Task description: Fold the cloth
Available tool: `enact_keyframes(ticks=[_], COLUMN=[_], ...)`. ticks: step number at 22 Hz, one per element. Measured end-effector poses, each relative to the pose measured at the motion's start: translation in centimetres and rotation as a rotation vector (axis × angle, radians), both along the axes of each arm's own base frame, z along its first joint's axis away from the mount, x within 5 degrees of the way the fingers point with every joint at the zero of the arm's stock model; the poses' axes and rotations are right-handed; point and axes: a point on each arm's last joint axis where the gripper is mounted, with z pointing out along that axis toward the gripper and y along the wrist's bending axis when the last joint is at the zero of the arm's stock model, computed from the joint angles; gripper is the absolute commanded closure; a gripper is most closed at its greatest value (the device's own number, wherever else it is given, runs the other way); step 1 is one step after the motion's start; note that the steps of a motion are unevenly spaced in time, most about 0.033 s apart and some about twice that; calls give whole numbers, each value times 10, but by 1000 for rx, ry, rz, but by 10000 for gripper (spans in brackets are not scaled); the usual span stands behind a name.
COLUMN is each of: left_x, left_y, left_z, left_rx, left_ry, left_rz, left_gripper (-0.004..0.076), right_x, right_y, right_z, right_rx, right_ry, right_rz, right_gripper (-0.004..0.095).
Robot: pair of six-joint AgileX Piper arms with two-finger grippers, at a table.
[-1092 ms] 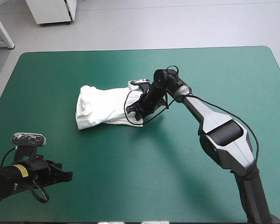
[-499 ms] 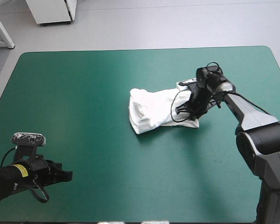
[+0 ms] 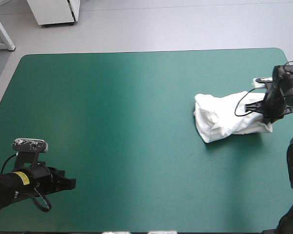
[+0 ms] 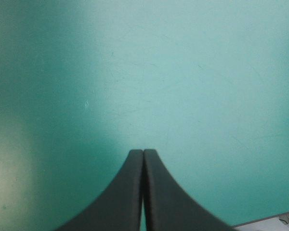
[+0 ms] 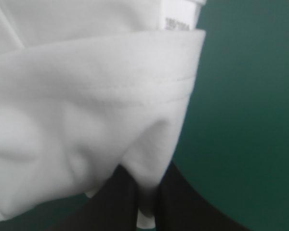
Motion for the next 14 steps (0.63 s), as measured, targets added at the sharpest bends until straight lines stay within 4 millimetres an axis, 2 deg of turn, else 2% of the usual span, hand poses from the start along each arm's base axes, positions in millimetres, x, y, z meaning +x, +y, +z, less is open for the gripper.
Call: enact_keyframes(ticks=[2, 3, 5, 8, 11, 12, 14], left_x=[0, 0, 0, 0, 0, 0, 0], left_y=[0, 0, 0, 0, 0, 0, 0], left_z=[0, 0, 0, 0, 0, 0, 0], left_rx=[0, 0, 0, 0, 0, 0, 1], left_ry=[0, 0, 0, 0, 0, 0, -1], left_rz=[0, 0, 0, 0, 0, 0, -2], left_gripper=[733, 733, 733, 733, 733, 733, 733], right_x=[-4, -10, -15, -32, -42, -43, -45], right_y=[-22, -41, -60, -99, -118, -121, -123], right_z=[0, 0, 0, 0, 0, 0, 0], right_rx=[-4, -8, -15, -16, 10, 20, 38], right_ry=[1, 5, 7, 9, 1, -2, -8], right_rz=[-58, -109, -156, -268, -338, -350, -365], right_gripper=[921, 921, 921, 921, 909, 876, 746])
